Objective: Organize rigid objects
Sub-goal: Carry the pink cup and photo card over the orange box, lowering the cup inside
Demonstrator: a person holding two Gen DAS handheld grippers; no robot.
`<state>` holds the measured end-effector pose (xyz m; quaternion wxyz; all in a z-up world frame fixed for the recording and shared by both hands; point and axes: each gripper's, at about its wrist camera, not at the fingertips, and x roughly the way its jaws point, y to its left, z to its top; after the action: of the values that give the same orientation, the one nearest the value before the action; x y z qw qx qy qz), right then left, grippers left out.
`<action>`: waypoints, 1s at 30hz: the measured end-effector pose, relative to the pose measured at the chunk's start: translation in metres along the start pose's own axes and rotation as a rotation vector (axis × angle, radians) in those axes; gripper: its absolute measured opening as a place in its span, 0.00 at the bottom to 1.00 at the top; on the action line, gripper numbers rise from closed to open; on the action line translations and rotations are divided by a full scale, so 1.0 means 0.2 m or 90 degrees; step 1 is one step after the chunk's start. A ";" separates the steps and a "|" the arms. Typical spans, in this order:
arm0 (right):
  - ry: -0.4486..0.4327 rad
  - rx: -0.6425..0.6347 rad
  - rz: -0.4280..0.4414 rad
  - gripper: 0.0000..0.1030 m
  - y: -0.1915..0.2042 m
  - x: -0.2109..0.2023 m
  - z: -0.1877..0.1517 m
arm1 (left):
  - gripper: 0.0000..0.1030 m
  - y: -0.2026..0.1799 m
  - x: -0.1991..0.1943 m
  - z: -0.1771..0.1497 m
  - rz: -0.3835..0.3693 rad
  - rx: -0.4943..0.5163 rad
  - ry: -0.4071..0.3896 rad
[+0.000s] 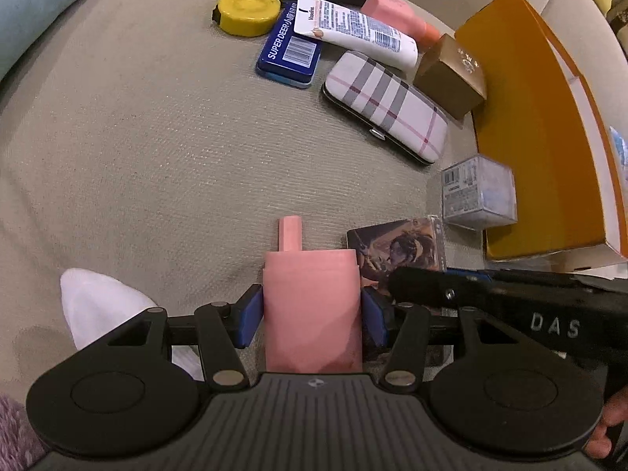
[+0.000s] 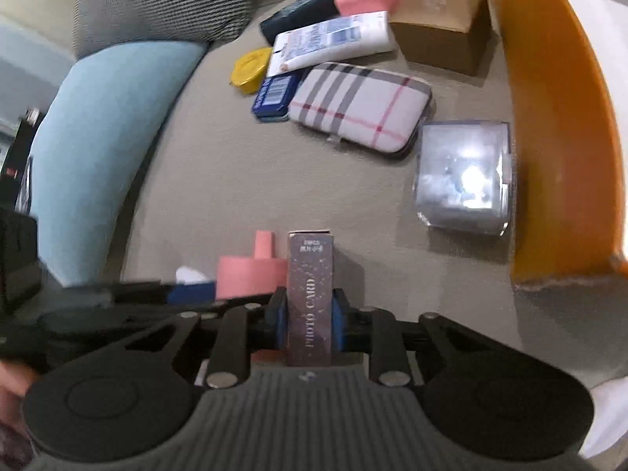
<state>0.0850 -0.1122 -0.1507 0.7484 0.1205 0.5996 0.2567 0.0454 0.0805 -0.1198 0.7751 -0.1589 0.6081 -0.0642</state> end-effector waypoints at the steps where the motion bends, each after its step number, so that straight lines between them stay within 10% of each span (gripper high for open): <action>1: -0.002 0.003 0.001 0.23 0.00 0.00 0.00 | 0.60 0.00 -0.01 0.00 0.000 0.005 -0.003; 9: -0.086 -0.061 -0.037 0.22 0.12 -0.31 0.01 | 0.59 -0.13 -0.26 0.03 -0.053 0.026 -0.061; 17: -0.181 -0.022 -0.068 0.22 0.00 -0.92 0.18 | 0.59 -0.65 -0.58 0.22 -0.133 0.157 -0.156; 22: -0.175 0.033 -0.103 0.22 -0.25 -1.07 0.28 | 0.59 -1.01 -0.46 0.33 -0.140 0.209 -0.112; 30: -0.170 0.141 -0.117 0.22 -0.63 -1.06 0.31 | 0.59 -1.31 -0.13 0.34 -0.026 0.305 -0.017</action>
<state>0.1434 -0.3212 -0.0192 0.8237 0.1802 0.5280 0.1015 0.1295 -0.1463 0.0032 0.7974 0.0163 0.5617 -0.2198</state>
